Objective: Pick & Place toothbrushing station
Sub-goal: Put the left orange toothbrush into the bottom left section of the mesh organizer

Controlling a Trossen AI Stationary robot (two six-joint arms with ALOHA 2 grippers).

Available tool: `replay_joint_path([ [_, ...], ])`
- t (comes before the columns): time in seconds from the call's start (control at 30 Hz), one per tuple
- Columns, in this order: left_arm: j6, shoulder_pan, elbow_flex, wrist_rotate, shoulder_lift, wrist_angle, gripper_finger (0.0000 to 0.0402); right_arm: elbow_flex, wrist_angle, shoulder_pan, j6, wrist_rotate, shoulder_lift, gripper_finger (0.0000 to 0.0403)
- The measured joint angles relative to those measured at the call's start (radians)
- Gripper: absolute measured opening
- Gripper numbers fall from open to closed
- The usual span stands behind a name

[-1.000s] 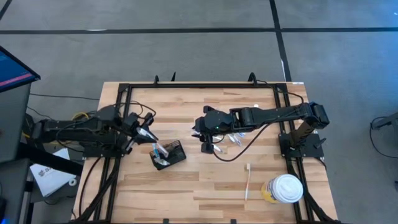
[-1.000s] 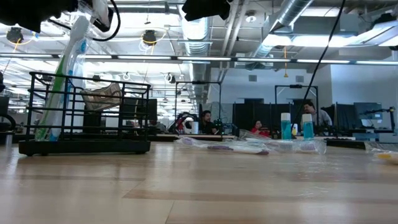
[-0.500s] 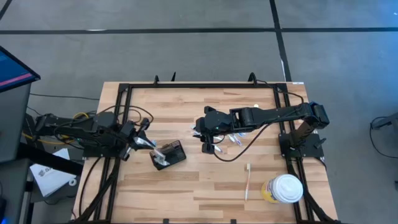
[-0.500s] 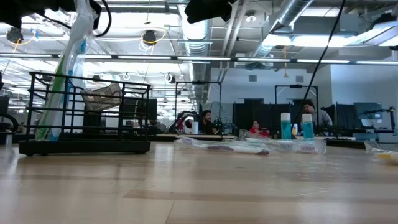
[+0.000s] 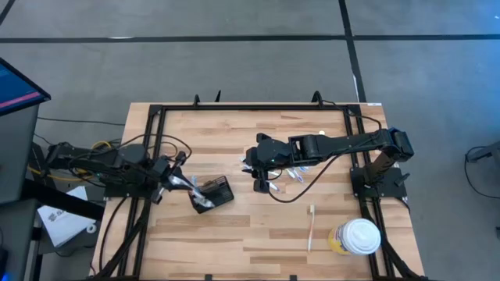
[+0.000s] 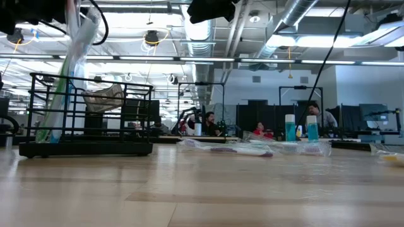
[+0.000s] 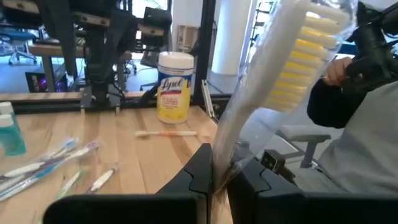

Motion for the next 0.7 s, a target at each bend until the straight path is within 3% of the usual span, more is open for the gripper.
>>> replay_joint_path([
  [0.7, -0.045, -0.002, 0.000, 0.036, 0.000, -0.138, 0.0018, 0.000, 0.000, 0.000, -0.002, 0.000, 0.000, 0.0133],
])
